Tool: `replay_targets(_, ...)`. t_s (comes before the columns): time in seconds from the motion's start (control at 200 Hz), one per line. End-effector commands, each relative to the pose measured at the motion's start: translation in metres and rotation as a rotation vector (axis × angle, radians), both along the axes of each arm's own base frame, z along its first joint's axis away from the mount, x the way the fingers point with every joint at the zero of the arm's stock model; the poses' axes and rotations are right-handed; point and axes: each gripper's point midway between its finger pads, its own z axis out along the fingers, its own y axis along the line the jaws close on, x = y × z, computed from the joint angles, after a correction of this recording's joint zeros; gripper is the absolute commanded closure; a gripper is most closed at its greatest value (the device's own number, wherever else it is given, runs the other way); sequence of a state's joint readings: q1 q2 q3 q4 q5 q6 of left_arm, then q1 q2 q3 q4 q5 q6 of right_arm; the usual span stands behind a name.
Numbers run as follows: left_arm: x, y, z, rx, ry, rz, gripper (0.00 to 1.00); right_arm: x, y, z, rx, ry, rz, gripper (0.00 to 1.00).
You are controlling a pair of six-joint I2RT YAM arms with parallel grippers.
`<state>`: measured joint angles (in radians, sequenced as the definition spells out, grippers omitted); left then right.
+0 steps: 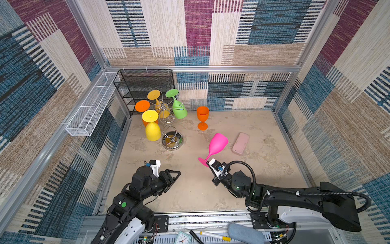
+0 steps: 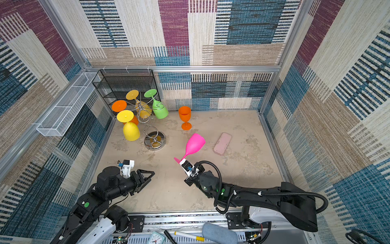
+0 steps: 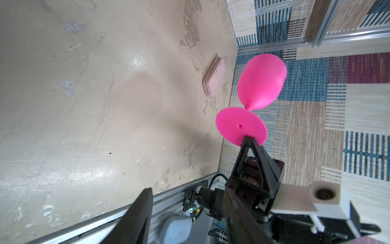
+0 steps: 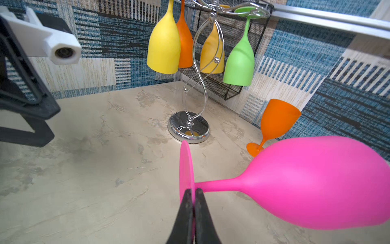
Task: Take the wine glass off the wine glass rack
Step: Pick up the wine glass from the wine glass rack.
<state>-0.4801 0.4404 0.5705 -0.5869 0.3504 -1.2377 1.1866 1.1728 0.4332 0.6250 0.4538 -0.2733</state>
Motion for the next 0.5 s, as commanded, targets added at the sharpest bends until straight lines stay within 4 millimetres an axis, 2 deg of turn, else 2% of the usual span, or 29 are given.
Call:
replay_targets(0.0,0.01,-0.006,0.016,-0.099,0.023,0.048,0.43,0.0,0.001,0.015,-0.031,-0.121,-0.009,1.0)
replay_targets(0.165,0.02,-0.01,0.008,-0.131,0.079,0.09,0.44,-0.005,0.003,0.011,-0.087,-0.174,-0.009,1.0)
replay_targets(0.496,0.041,-0.024,0.003,-0.19,0.134,0.11,0.44,-0.013,0.024,-0.004,-0.265,-0.27,0.003,1.0)
